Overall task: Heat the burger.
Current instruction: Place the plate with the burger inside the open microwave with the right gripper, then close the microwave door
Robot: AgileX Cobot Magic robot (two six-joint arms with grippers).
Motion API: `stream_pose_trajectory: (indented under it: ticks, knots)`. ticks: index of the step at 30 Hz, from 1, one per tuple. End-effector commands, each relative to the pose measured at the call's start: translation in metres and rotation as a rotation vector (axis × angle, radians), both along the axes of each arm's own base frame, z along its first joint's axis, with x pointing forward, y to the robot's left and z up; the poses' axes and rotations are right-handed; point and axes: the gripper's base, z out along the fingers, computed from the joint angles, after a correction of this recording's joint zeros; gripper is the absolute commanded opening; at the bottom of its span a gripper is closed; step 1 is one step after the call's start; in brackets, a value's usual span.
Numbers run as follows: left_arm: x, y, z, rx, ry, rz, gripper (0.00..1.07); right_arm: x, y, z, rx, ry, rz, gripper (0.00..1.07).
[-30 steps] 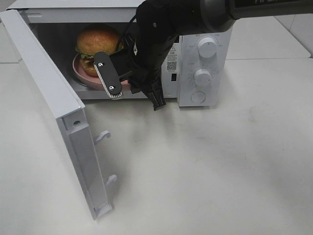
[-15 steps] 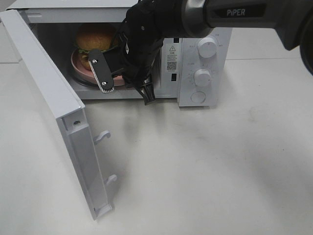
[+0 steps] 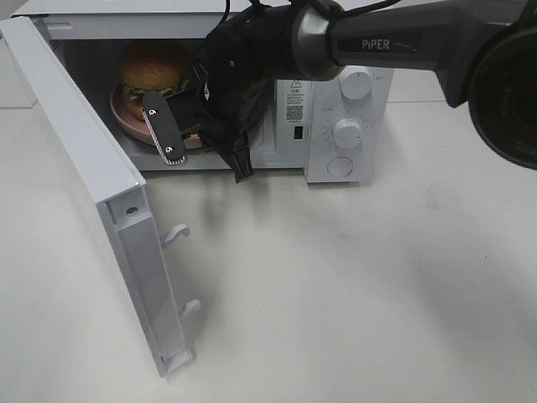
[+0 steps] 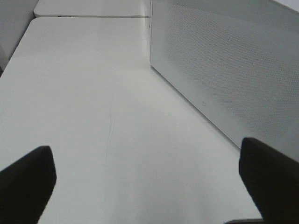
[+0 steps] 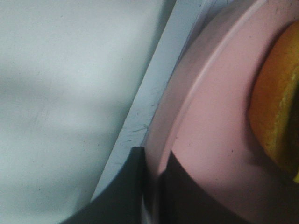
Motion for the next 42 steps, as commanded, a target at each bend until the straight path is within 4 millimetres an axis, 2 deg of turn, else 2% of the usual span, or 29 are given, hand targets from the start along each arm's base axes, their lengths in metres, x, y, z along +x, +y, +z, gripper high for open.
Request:
stream_pose_trajectory:
  ticks: [1,8,13,15,17,18,19,20,21,22,25,28,35,42]
  knots:
    - [-0.002,0.0,0.0,-0.004,-0.028,-0.006,1.0,0.005,0.005,0.016,0.053,-0.078,0.018,0.0]
    - [-0.002,0.0,0.0,-0.004,-0.028,-0.006,1.0,0.01,0.002,0.011,0.084,-0.074,-0.023,0.04]
    - [-0.002,0.0,0.0,-0.004,-0.028,-0.006,1.0,0.014,-0.003,0.008,0.086,-0.069,-0.044,0.11]
    - [-0.002,0.0,0.0,-0.004,-0.028,-0.006,1.0,0.015,-0.003,0.009,0.092,-0.075,-0.041,0.19]
    - [-0.002,0.0,0.0,-0.004,-0.028,-0.006,1.0,0.015,-0.003,0.009,0.094,-0.076,-0.041,0.22]
    - [-0.002,0.0,0.0,-0.004,-0.028,-0.006,1.0,0.013,-0.001,0.009,0.097,-0.075,-0.038,0.31]
    - [-0.002,0.0,0.0,-0.004,-0.028,-0.006,1.0,0.013,-0.001,0.009,0.097,-0.075,-0.038,0.31]
    - [-0.002,0.0,0.0,-0.004,-0.028,-0.006,1.0,0.014,-0.001,0.009,0.102,-0.08,-0.037,0.39]
    - [-0.002,0.0,0.0,-0.004,-0.028,-0.006,1.0,0.014,-0.001,0.009,0.102,-0.08,-0.037,0.39]
    - [-0.002,0.0,0.0,-0.004,-0.028,-0.006,1.0,0.014,-0.001,0.01,0.107,-0.079,-0.042,0.46]
    - [-0.002,0.0,0.0,-0.004,-0.028,-0.006,1.0,0.011,0.004,0.01,0.119,-0.072,-0.048,0.54]
    - [-0.002,0.0,0.0,-0.004,-0.028,-0.006,1.0,0.006,0.009,0.012,0.13,-0.071,-0.044,0.57]
    - [-0.002,0.0,0.0,-0.004,-0.028,-0.006,1.0,-0.005,0.016,0.024,0.17,-0.067,-0.056,0.58]
    - [-0.002,0.0,0.0,-0.004,-0.028,-0.006,1.0,-0.013,0.009,0.027,0.163,-0.048,-0.068,0.6]
